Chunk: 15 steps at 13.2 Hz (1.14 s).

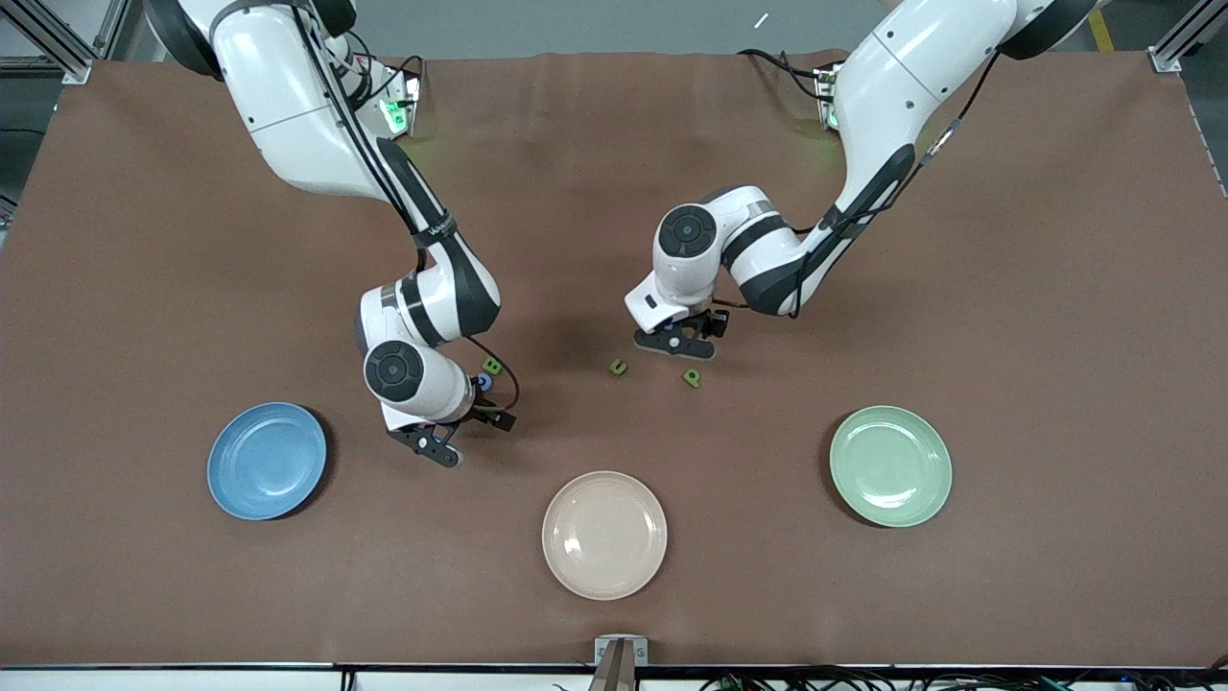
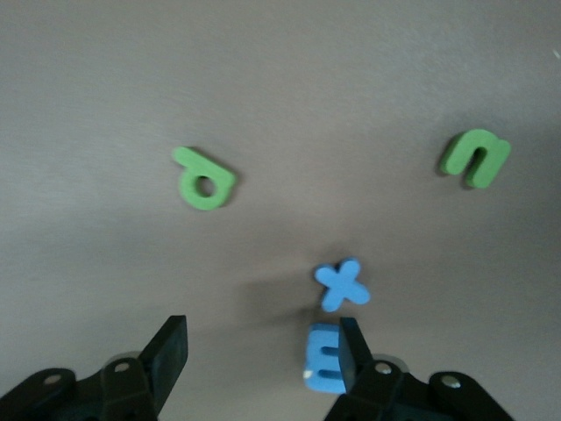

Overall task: Sort uppercase to blue plate, lowercase to green plate
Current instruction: 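Grasp the green B with the right gripper while the left gripper grasps blue m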

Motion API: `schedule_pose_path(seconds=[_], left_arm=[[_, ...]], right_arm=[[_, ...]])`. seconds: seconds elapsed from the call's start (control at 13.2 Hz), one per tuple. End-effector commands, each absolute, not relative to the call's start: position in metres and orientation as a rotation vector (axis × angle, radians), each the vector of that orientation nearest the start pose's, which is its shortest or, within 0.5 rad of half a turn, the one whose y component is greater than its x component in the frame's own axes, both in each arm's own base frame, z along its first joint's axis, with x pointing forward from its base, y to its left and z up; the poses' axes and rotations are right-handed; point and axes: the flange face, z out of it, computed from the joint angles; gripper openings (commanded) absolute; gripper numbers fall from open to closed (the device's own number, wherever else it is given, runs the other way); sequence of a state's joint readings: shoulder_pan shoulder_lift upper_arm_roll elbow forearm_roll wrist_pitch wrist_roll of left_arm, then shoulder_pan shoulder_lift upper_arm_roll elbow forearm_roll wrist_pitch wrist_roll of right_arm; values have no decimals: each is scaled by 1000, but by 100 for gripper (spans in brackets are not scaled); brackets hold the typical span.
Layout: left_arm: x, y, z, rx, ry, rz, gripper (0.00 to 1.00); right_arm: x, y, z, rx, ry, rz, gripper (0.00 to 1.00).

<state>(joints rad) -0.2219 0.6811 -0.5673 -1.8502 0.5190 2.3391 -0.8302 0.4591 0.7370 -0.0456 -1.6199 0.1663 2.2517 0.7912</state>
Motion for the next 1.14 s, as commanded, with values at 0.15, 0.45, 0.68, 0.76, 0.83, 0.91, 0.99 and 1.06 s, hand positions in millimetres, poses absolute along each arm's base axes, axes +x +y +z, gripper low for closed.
schedule_pose_path(seconds=[0.15,0.45,0.68,0.76,0.83,0.91,0.99,1.06], left_arm=[[448,-444,183,-3114,394,43,69],[441,-443,178,-3104,402,63,61],[439,-443,176,-3102,401,69,55],[439,-443,176,-3102,404,69,46],[439,-443,176,-3102,404,67,31],[440,-443,178,-3103,401,62,19],[443,-440,181,-3105,390,55,10],[448,-435,185,-3101,356,50,8]], right_arm=[[576,275,193,-3041,738,280,100],[556,281,197,-3010,746,337,87],[553,281,189,-3003,745,294,75],[551,283,186,-3000,739,283,71],[552,284,187,-2996,739,274,68],[552,285,186,-2995,737,267,67],[552,285,186,-2992,737,264,65],[550,287,185,-2992,731,267,63]])
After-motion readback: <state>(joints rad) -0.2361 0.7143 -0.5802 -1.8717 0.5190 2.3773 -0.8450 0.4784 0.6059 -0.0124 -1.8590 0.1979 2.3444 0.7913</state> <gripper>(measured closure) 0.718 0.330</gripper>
